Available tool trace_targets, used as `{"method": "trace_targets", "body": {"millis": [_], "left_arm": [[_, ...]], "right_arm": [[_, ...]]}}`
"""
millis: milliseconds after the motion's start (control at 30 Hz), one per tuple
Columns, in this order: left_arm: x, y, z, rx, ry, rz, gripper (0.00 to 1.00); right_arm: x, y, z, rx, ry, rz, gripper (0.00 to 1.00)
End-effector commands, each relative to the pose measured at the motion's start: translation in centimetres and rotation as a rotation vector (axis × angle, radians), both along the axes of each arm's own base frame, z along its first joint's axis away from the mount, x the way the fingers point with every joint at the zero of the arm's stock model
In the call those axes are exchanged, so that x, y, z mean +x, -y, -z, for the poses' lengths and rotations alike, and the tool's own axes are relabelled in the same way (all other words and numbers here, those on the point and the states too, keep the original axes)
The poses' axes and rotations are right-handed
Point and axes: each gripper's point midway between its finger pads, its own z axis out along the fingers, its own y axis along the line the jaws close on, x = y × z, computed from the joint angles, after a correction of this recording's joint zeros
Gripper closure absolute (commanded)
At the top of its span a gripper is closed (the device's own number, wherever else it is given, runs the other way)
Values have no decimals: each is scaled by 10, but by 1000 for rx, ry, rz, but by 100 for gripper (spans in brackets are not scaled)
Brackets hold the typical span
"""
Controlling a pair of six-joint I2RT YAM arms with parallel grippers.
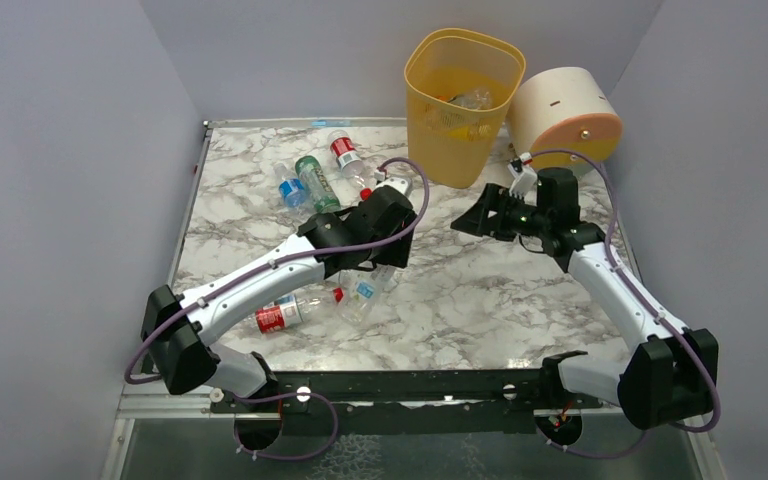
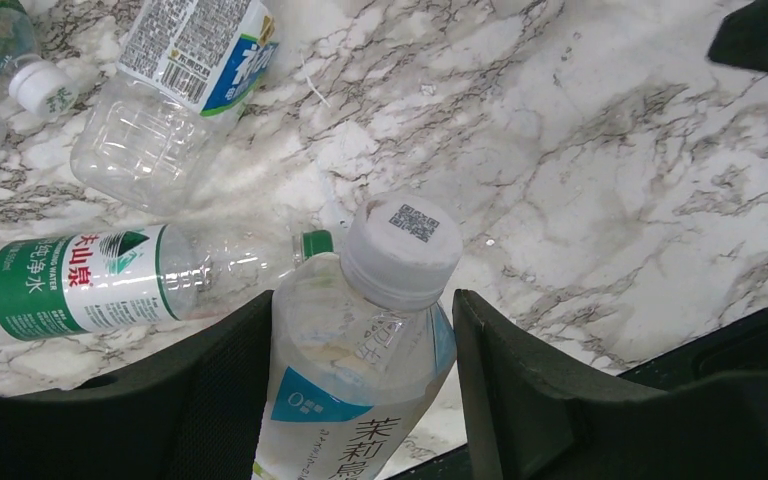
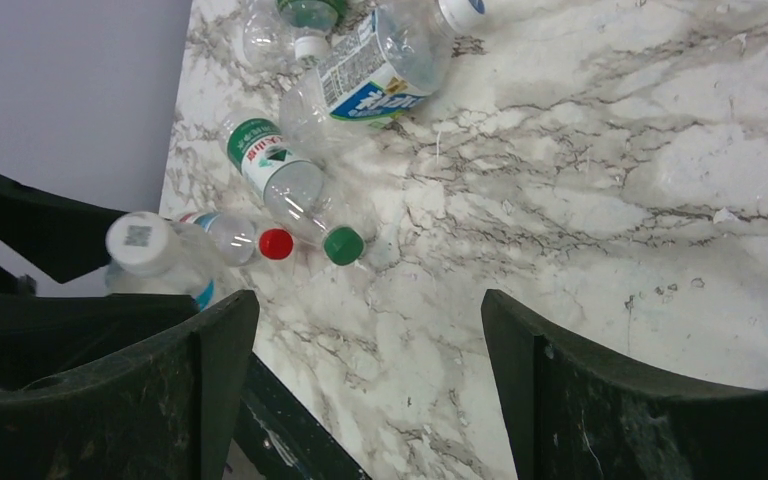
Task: Put the plastic bottles in the bin
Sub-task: Pick up the plastic bottle at the center of the board.
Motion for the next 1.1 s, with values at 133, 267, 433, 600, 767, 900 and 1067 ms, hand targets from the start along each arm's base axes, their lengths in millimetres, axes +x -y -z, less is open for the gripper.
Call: {"method": "trace_targets", "body": {"millis": [133, 267, 433, 600, 767, 900, 1067], "left_arm": [[18, 13, -41, -154, 48, 21, 44], [31, 25, -59, -256, 31, 50, 44], [40, 38, -72, -361, 5, 80, 45], [42, 49, -83, -422, -7, 106, 45], [42, 55, -92, -497, -22, 123, 46], [47, 52, -98, -542, -16, 105, 46], [52, 49, -104, -613, -13, 80, 46]], "right_arm": [[-16, -11, -5, -10, 126, -65, 14], [-30, -15, -16, 0, 250, -101, 13], [-41, -28, -16, -12, 331, -148, 0], [-51, -51, -8, -47, 364, -191, 0], [-57, -71, -9, -74, 436, -190, 1], [-63, -79, -11, -44, 468, -198, 0], [-71, -84, -11, 18, 479, -193, 0]]}}
